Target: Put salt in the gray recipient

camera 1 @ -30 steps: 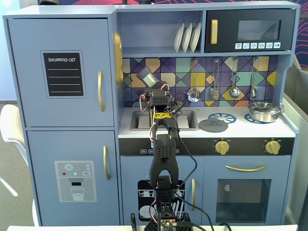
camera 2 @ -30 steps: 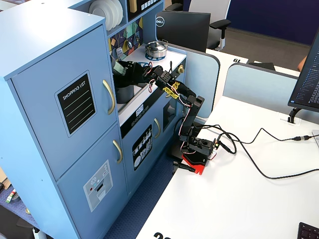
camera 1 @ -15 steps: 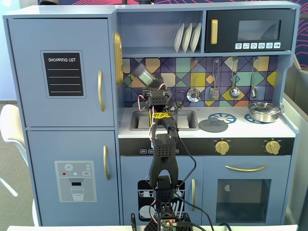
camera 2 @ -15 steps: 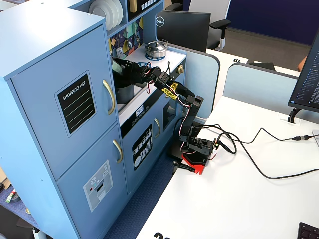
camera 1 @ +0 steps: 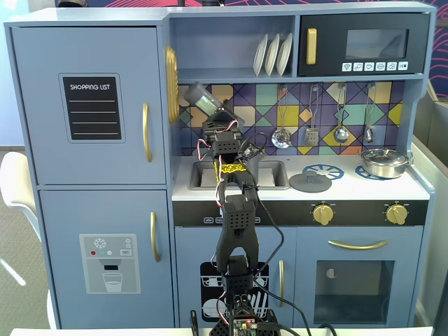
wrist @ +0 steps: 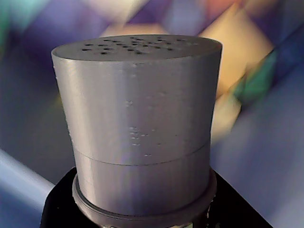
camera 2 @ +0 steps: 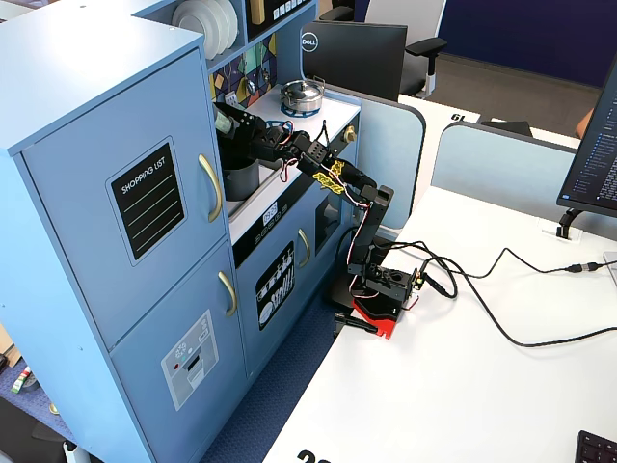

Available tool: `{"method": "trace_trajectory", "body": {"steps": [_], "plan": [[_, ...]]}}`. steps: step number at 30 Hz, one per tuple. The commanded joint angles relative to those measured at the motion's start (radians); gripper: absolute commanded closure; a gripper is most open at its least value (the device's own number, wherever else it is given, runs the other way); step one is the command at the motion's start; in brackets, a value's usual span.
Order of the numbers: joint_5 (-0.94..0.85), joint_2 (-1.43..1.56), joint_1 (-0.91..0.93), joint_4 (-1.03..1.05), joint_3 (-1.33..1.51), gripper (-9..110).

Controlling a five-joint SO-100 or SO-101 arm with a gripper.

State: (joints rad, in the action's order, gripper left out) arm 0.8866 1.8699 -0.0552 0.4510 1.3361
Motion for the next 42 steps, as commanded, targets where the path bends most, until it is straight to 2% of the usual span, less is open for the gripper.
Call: {"method": "trace_trajectory", "body": {"steps": [1,7,10,14,20,26,29,31,34,38,42], "plan": [[-0.023,0.012,0.003,-0.034,-0.054,101],[0.055,0.023,0.074,0.229,-0.04,101],[0.063,0.046,0.083,0.276,0.009,101],[0.055,0.046,0.067,0.242,0.023,101],[-0.052,0.034,-0.006,-0.046,0.0,101],[-0.253,0.017,0.041,-0.032,-0.078,101],[-0.44,0.043,0.141,0.009,-0.075,101],[-0.627,0.061,0.236,0.035,-0.071,101],[-1.022,0.083,0.405,0.052,-0.067,101],[-1.66,0.069,0.63,0.021,-0.048,101],[-2.141,0.078,0.808,-0.206,0.066,101]]}}
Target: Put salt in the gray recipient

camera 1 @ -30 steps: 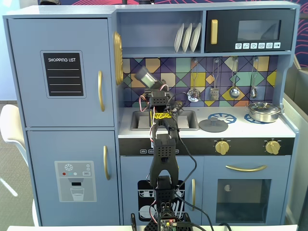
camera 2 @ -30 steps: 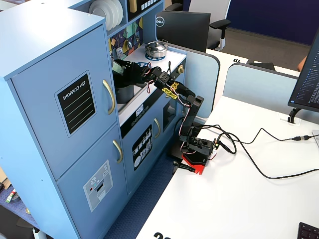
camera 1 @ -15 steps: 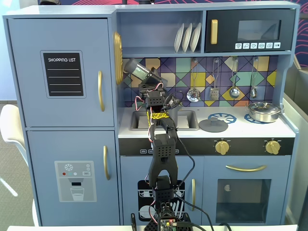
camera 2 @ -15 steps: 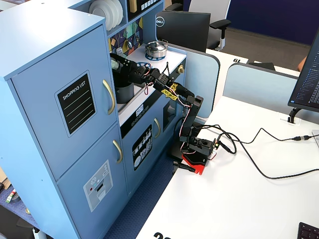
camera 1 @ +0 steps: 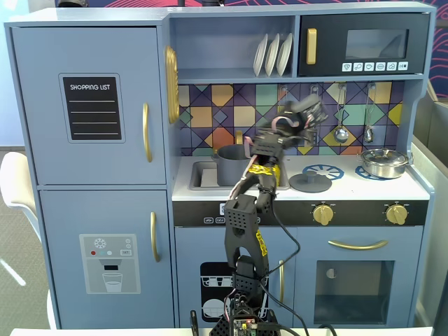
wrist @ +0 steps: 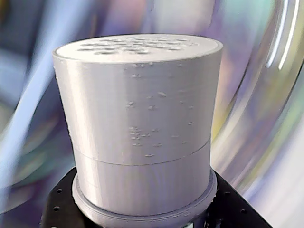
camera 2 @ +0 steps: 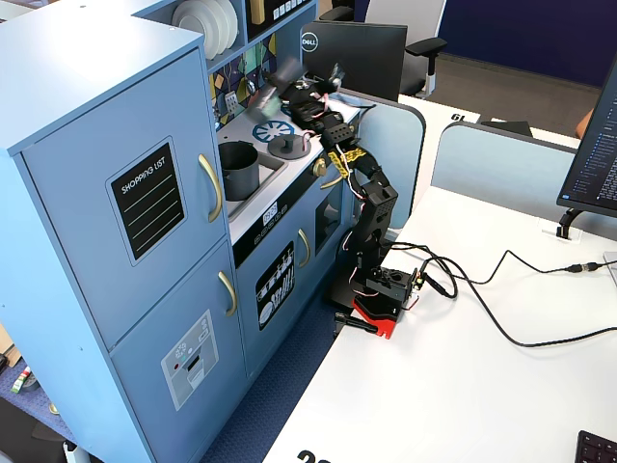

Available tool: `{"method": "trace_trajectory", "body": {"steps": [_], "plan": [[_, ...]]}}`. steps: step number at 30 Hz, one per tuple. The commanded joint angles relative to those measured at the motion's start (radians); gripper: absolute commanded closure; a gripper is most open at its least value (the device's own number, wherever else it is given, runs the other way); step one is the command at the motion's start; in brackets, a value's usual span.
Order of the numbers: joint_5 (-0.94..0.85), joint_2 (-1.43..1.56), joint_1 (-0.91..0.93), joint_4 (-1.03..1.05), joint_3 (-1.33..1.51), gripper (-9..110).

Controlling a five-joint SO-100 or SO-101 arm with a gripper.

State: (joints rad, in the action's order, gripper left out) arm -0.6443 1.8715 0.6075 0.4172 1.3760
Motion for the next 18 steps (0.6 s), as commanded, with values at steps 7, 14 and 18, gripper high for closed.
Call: {"method": "trace_trajectory", "body": {"steps": [7,14,18], "plan": [[-0.934,0.081,0.258,-0.319,0.141,101],[-1.0,0.107,0.23,-0.428,0.344,100],[-0.965,0.075,0.222,-0.456,0.365,99]]}}
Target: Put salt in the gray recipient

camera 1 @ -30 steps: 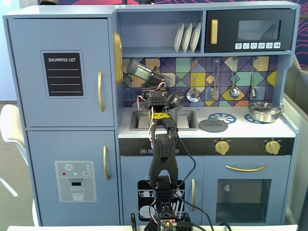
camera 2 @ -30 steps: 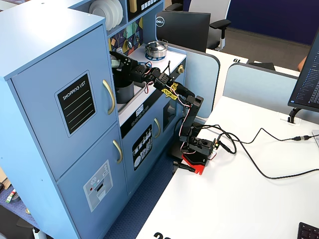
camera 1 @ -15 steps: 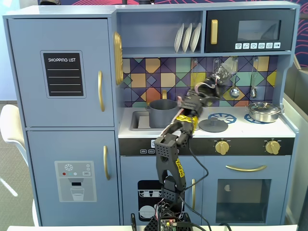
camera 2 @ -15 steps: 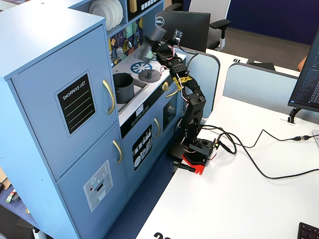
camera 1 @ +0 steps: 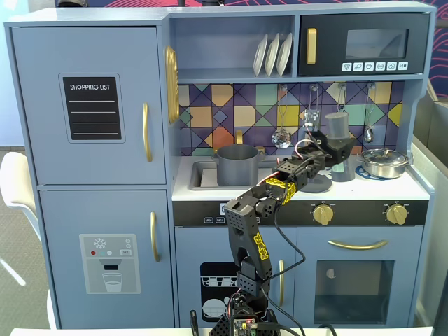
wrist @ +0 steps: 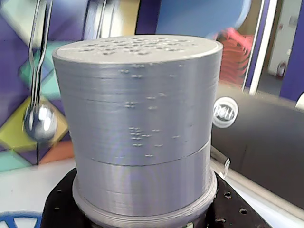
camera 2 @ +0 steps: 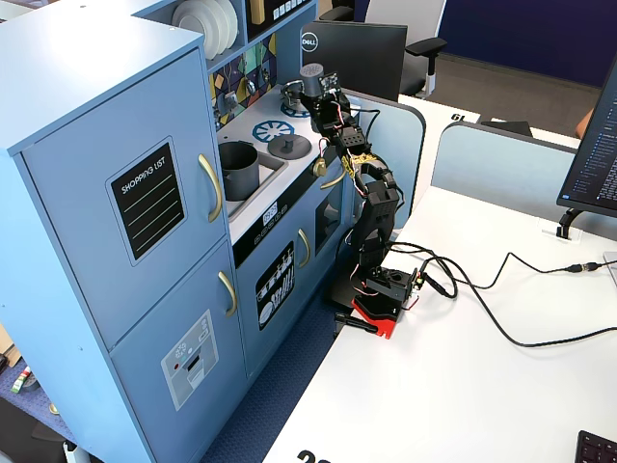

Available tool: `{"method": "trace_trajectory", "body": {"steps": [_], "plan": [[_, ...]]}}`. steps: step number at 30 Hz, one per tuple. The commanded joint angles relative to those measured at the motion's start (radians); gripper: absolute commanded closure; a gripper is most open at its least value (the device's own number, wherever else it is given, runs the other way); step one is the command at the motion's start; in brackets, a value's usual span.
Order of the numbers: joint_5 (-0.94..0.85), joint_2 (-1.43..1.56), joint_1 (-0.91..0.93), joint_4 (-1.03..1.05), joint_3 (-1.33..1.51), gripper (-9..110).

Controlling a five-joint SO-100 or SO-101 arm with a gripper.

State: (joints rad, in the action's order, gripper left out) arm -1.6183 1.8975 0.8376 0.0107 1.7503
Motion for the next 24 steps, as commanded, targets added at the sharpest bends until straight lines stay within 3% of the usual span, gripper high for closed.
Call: {"method": "trace_trajectory", "body": {"steps": [1,24], "plan": [[0.023,0.038,-0.006,-0.054,-0.011,99],[0.169,-0.245,0.066,-0.094,-0.213,101]]}}
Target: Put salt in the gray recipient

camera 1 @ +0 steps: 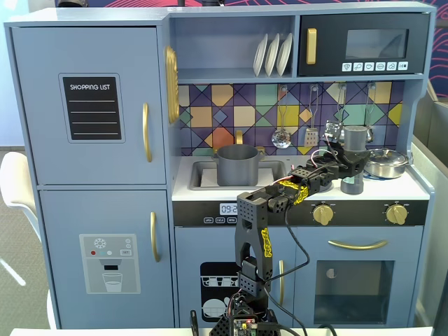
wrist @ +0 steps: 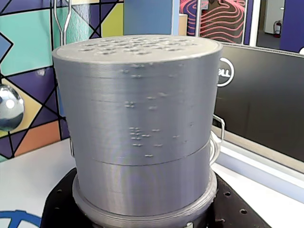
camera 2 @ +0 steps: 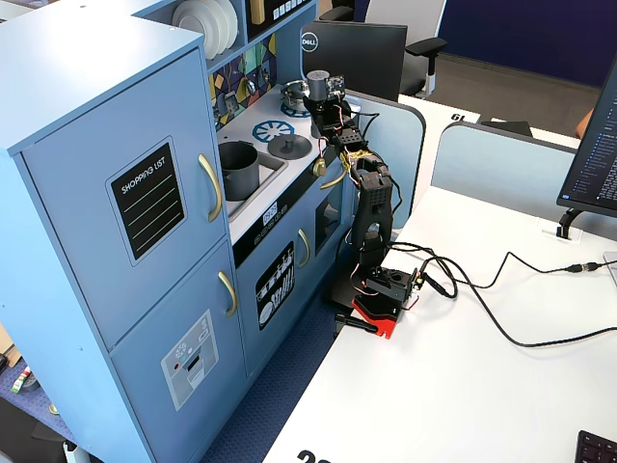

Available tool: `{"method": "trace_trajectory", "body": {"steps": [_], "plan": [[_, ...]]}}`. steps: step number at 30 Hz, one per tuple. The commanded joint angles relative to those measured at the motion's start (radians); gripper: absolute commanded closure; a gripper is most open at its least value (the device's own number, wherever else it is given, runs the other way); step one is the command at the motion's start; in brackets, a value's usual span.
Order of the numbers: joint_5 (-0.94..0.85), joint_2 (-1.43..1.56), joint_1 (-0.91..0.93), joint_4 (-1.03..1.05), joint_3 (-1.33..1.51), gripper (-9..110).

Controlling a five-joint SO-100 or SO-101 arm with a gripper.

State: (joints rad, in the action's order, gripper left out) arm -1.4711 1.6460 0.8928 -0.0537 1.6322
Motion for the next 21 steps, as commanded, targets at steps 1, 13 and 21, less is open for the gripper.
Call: {"method": "trace_trajectory", "body": {"steps": [1,13,21], "plan": [[0.023,0.002,0.011,-0.032,-0.097,101],[-0.009,-0.003,0.034,0.041,-0.098,66],[-0.037,0.1,0.04,0.112,-0.064,46]]}}
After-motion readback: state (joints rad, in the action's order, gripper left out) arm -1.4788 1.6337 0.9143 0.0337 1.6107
